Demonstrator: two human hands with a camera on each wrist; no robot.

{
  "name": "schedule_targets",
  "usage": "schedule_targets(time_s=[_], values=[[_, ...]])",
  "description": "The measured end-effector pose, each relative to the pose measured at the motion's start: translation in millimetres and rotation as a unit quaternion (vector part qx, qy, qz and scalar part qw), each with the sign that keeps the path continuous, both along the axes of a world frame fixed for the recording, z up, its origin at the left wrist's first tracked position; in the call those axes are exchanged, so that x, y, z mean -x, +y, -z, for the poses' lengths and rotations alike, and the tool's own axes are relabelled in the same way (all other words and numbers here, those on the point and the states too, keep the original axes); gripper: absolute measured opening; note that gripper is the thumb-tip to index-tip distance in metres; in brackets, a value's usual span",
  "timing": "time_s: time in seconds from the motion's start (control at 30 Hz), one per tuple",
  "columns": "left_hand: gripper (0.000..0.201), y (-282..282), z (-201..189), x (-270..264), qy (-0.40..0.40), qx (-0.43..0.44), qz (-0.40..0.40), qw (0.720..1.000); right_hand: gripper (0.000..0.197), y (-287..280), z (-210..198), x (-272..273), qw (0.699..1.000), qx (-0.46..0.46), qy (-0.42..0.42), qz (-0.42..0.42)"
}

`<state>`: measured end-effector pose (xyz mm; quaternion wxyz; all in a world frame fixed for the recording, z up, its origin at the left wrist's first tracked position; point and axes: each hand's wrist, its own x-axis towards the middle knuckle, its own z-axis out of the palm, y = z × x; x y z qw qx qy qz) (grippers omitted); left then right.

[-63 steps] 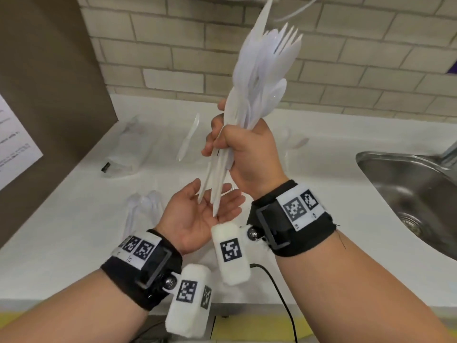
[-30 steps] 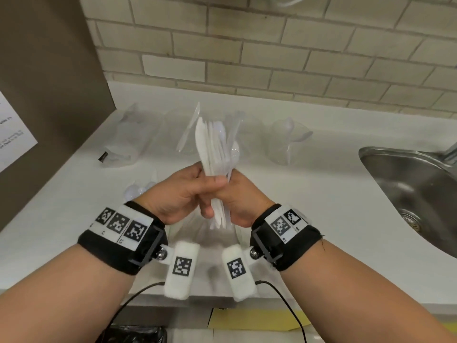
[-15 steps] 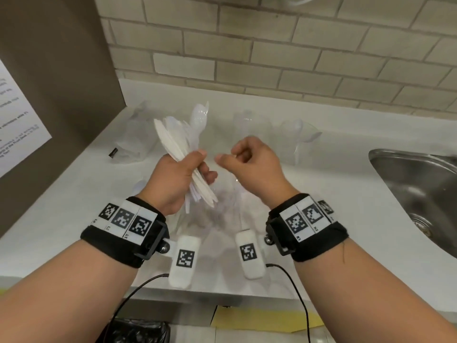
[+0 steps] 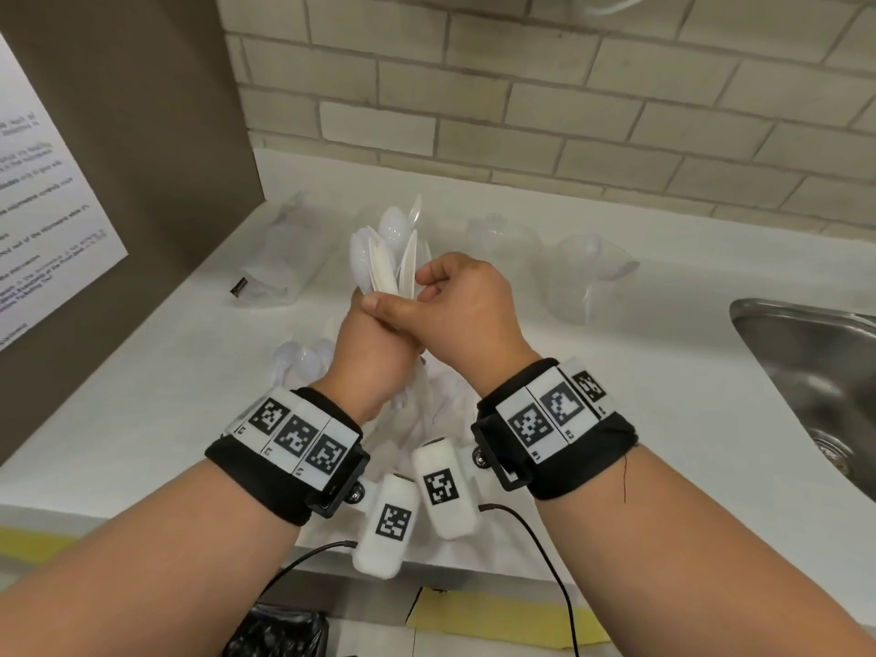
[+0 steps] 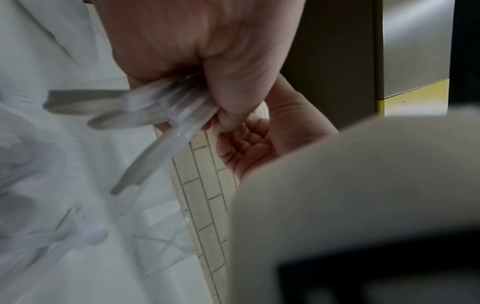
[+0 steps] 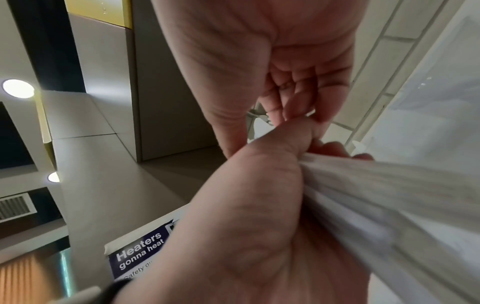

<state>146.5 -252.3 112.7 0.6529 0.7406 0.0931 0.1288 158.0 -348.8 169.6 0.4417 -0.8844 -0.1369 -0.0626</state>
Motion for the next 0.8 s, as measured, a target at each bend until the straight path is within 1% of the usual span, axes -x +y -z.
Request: schedule_targets(time_s=[0.07, 0.17, 0.27, 0.33, 0.4, 0.5, 0.6, 0.7, 0.8], values=[[0.026, -1.8, -3.3, 0.9, -0.018, 0.023, 0.009, 1.000, 0.053, -0.4, -2.0, 0.3, 1.000, -0.005, 0.014, -0.022], [0.018, -1.6, -9.5, 6.0, -0.047, 0.065, 0.050, 0.996, 0.037, -2.0, -2.1, 1.0, 0.996, -0.062, 0.051, -0.051], [0.024, 0.9, -7.3, 4.9, -0.036, 0.096, 0.069, 0.992, 0.025, -3.8, -0.3, -0.3, 0.990, -0.108, 0.074, -0.054], [0.038, 0.2, -5.5, 3.8, -0.026, 0.115, 0.063, 0.991, 0.020, -4.2, 1.2, -1.3, 0.990, -0.109, 0.070, -0.049], [0.045, -1.7, -5.0, 2.7, -0.019, 0.114, 0.059, 0.992, 0.021, -2.7, 3.7, -1.6, 0.992, -0.092, 0.062, -0.062], [0.042, -2.5, -4.6, 2.8, -0.020, 0.110, 0.055, 0.992, 0.030, -1.3, 4.1, -2.3, 0.995, -0.041, 0.045, -0.077], [0.044, 0.6, -4.0, 4.1, -0.036, 0.124, 0.076, 0.989, 0.021, -2.4, -0.1, -2.6, 0.988, -0.066, 0.083, -0.117], [0.050, 4.2, -2.9, 5.9, -0.043, 0.133, 0.092, 0.986, 0.027, -1.9, -0.8, -1.9, 0.984, -0.048, 0.104, -0.133], [0.050, 7.4, -1.6, 7.6, -0.043, 0.151, 0.115, 0.981, 0.029, 0.7, 1.2, -2.8, 0.983, -0.043, 0.107, -0.142]])
